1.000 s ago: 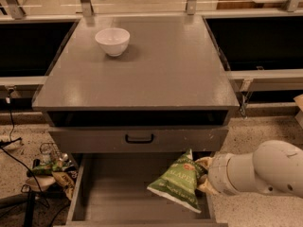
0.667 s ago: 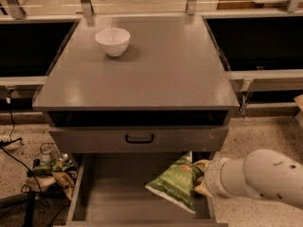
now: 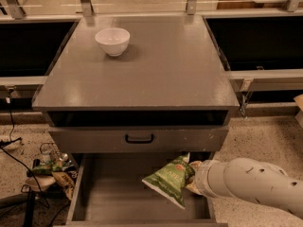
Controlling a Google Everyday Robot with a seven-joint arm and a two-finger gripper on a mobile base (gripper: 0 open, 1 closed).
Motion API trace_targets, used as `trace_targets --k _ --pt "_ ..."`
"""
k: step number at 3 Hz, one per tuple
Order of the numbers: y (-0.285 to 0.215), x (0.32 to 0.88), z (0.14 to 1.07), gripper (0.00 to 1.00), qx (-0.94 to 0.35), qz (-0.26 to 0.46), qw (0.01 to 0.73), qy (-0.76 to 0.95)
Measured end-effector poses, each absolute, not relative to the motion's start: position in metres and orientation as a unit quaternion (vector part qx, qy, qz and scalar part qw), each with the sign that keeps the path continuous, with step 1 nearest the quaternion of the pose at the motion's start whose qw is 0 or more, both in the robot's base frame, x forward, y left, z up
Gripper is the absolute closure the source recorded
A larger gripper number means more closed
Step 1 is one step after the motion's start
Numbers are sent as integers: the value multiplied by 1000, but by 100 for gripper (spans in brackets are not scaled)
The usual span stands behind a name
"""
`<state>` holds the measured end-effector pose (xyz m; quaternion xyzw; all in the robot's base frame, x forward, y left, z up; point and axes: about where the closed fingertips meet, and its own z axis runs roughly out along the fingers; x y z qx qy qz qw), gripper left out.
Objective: Place green jalapeno chip bag into middle drawer
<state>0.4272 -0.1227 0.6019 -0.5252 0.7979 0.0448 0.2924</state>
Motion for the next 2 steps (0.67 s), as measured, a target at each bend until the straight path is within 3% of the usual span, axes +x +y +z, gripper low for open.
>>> trace_targets --k 2 --pt "-114 425 584 100 -524 48 286 801"
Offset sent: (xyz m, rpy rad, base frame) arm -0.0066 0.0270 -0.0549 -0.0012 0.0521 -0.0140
